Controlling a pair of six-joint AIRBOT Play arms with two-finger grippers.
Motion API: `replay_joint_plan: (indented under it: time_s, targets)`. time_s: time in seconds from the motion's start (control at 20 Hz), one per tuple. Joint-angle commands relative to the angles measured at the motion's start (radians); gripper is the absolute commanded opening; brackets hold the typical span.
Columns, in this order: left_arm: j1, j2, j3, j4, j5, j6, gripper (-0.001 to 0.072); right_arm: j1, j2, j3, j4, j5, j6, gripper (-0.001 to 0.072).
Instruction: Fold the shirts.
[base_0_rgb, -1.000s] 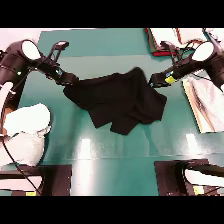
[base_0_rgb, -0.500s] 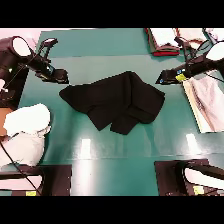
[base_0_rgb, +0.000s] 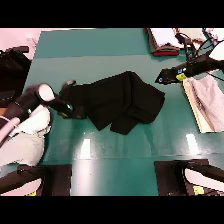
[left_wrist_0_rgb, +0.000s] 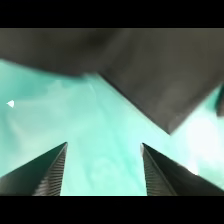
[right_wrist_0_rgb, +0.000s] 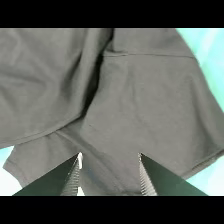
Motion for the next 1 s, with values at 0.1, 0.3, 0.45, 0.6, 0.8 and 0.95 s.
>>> replay_joint_plan:
  time_s: [0.1,0.3,0.45,0.6,0.8,0.95]
  targets:
    - [-0.067,0.005,-0.16,-0.199,0.195,-0.038,0.0538,0.031,0.002,0.0,0.0,-0.005,0.001,0.0436]
    - [-0.068,-0.046,-0.16,-0.312,0.256,0.004,0.0538,0.031,0.002,0.0,0.002,-0.006,0.001,0.0436]
    - [-0.099,-0.091,-0.16,-0.423,0.303,0.059,0.0537,0.031,0.002,0.0,0.002,-0.005,0.002,0.0436]
    - [-0.18,-0.121,-0.156,-0.456,0.369,0.058,0.0505,0.031,0.002,0.0,0.0,-0.005,0.002,0.0436]
    - [-0.093,-0.053,-0.071,-0.395,0.368,0.085,0.0026,-0.058,0.003,-0.013,-0.003,0.061,0.001,0.0435]
    - [0.046,0.051,0.008,-0.304,0.32,0.086,0.0026,-0.191,0.004,-0.12,0.001,0.07,0.001,0.0476]
